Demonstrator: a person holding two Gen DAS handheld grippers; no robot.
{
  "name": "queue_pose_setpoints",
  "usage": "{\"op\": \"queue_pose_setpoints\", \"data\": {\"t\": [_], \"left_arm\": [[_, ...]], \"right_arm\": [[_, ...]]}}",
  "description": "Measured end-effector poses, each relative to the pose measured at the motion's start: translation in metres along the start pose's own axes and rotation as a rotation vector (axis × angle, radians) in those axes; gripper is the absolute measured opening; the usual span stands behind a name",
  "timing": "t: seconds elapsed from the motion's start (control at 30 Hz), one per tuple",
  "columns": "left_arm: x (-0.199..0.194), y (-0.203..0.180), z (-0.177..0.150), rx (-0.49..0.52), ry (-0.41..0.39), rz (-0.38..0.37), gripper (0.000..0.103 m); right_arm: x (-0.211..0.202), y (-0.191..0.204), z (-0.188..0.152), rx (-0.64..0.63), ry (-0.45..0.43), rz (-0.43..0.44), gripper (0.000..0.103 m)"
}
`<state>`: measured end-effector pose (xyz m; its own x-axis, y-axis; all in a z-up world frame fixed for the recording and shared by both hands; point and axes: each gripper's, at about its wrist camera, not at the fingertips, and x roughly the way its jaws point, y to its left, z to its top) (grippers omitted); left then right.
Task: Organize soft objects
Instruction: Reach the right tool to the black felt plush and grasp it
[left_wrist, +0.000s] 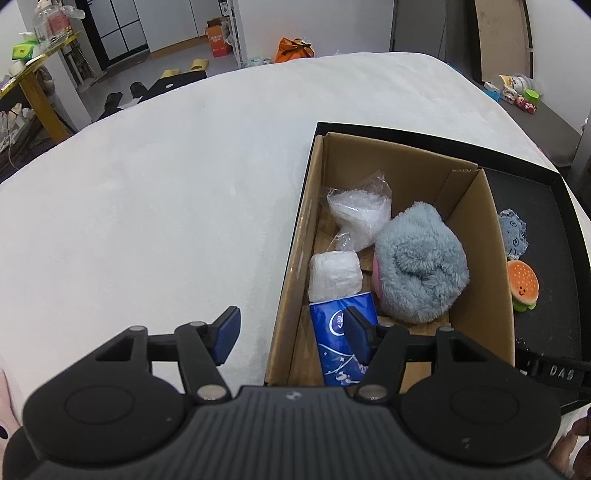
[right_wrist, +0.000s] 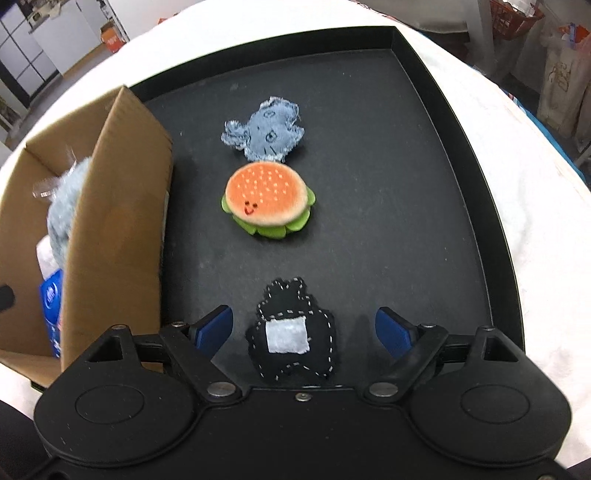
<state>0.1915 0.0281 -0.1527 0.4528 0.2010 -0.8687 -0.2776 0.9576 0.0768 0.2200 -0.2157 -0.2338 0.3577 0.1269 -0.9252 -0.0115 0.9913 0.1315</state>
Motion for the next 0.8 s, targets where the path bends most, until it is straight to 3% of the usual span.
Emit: {"op": "queue_pose_setpoints", "data": {"t": [0.2, 0.27, 0.33, 0.43, 0.53, 0.8], "left_arm": [[0.002, -0.004, -0.002, 0.01, 0.011, 0.013, 0.06], [0.003, -0.006, -0.003, 0.015, 0.013, 0.018, 0.06], [0.003, -0.007, -0.004, 0.017, 0.013, 0.023, 0.06], [0.004, -0.009, -0.005, 0.022, 0.013, 0.026, 0.06], [0.004, -0.011, -0.006, 0.025, 0.013, 0.028, 0.06], [0.005, -0.011, -0.007, 0.03, 0.013, 0.031, 0.06]], "right_arm": [[0.009, 0.009, -0.01, -0.08, 0.024, -0.05, 0.081], [0.011, 0.012, -0.012, -0.103, 0.026, -0.058, 0.076], [0.012, 0.013, -0.013, -0.107, 0.034, -0.049, 0.059], [0.012, 0.012, -0.014, -0.116, 0.027, -0.039, 0.047], [0.01, 0.011, -0.013, -0.118, 0.015, -0.025, 0.042], [-0.002, 0.008, -0.006, -0.105, -0.049, -0.031, 0.041]]}}
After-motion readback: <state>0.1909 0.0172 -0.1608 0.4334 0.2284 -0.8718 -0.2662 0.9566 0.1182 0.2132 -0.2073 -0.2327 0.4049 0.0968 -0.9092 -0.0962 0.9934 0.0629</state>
